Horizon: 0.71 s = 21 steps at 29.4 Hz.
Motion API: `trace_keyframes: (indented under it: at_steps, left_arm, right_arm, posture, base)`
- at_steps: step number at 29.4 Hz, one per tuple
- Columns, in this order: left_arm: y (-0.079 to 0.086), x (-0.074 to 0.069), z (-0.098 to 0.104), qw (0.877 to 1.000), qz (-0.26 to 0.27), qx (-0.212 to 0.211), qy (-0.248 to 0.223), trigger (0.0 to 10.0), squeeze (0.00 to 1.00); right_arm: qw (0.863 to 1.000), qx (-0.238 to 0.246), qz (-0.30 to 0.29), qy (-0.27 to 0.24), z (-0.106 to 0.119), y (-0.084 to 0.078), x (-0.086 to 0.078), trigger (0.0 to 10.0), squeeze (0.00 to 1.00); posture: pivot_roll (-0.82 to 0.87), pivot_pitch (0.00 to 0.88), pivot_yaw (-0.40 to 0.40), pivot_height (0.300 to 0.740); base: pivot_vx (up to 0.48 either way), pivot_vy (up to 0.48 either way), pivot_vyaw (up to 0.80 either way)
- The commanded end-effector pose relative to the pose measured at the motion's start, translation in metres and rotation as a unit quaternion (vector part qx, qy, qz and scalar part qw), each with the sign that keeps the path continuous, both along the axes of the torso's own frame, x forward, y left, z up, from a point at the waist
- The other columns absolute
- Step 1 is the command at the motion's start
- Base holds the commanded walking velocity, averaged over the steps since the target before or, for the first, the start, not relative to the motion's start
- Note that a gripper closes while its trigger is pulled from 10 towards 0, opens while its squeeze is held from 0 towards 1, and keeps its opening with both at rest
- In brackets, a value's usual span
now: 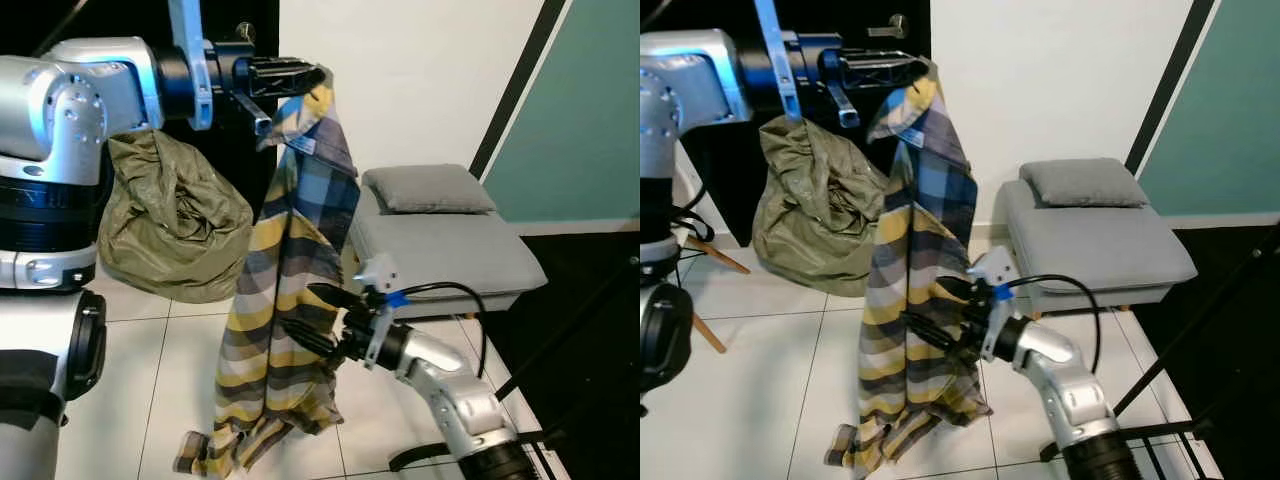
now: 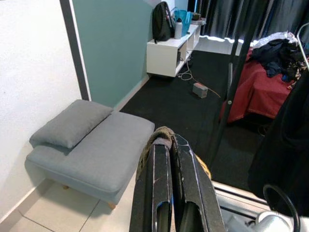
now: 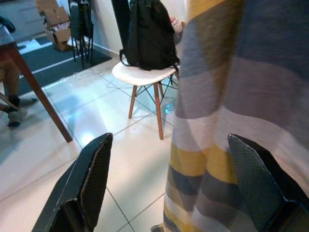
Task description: Hang hanger
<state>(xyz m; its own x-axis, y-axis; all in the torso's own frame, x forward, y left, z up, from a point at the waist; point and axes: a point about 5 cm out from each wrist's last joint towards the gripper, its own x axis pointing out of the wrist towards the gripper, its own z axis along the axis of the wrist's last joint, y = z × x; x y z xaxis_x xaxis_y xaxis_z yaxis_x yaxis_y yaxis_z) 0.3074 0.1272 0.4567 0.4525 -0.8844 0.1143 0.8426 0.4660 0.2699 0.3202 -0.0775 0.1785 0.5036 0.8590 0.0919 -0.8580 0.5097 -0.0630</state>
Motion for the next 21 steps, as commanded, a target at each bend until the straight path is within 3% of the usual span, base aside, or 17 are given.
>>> trace_keyframes:
  at_steps: [1,5,10,12,14,15,16,17,19,21]
  left_arm:
    - [-0.004,-0.017,0.019,0.999,-0.03,-0.012,-0.043,10.0,0.0]
    - [-0.004,-0.018,0.019,0.998,-0.031,-0.01,-0.045,10.0,0.0]
    - [0.001,-0.017,0.019,0.999,-0.014,-0.001,-0.047,10.0,0.0]
    - [0.001,-0.017,0.019,0.999,-0.014,-0.001,-0.047,10.0,0.0]
    - [0.002,-0.018,0.019,0.999,-0.018,0.0,-0.047,10.0,0.0]
    - [0.002,-0.018,0.019,0.999,-0.018,0.0,-0.047,10.0,0.0]
    - [0.002,-0.019,0.018,0.999,-0.025,0.002,-0.045,10.0,0.0]
    - [0.002,-0.019,0.018,0.999,-0.025,0.002,-0.045,10.0,0.0]
    - [-0.002,-0.021,0.015,0.998,-0.044,0.007,-0.038,10.0,0.0]
    - [-0.004,-0.022,0.013,0.998,-0.052,0.009,-0.035,10.0,0.0]
  right_arm:
    - [1.0,-0.007,-0.008,-0.004,-0.006,0.006,0.001,10.0,0.0]
    - [1.0,0.001,-0.014,-0.01,-0.005,0.009,0.002,10.0,0.0]
    - [0.999,0.001,-0.033,-0.017,-0.005,-0.01,0.002,10.0,0.0]
    - [0.999,0.001,-0.033,-0.017,-0.005,-0.01,0.002,10.0,0.0]
    - [0.996,-0.002,-0.089,-0.015,-0.01,-0.036,0.007,10.0,0.0]
    - [0.996,-0.002,-0.089,-0.015,-0.01,-0.036,0.007,10.0,0.0]
    - [0.993,0.002,-0.116,-0.019,-0.008,-0.051,0.011,10.0,0.0]
    - [0.993,0.002,-0.116,-0.019,-0.008,-0.051,0.011,10.0,0.0]
    - [0.988,0.009,-0.15,-0.041,0.0,-0.069,0.016,10.0,0.0]
    - [0.987,0.011,-0.155,-0.05,0.003,-0.072,0.017,10.0,0.0]
  posture:
    - [0.1,0.199,-0.038,0.74]
    - [0.11,0.205,-0.038,0.74]
    - [0.1,0.212,-0.032,0.74]
    - [0.1,0.212,-0.032,0.74]
    - [0.1,0.215,-0.028,0.74]
    - [0.1,0.215,-0.028,0.74]
    - [0.1,0.216,-0.026,0.74]
    - [0.1,0.216,-0.026,0.74]
    - [0.1,0.217,-0.024,0.74]
    - [0.1,0.217,-0.024,0.74]
  base:
    - [0.0,0.0,0.0]
    - [0.0,0.0,0.0]
    - [0.0,0.0,0.0]
    - [0.0,0.0,0.0]
    - [0.0,0.0,0.0]
    - [0.0,0.0,0.0]
    - [0.0,0.0,0.0]
    - [0.0,0.0,0.0]
    - [0.0,0.0,0.0]
    - [0.0,0.0,0.0]
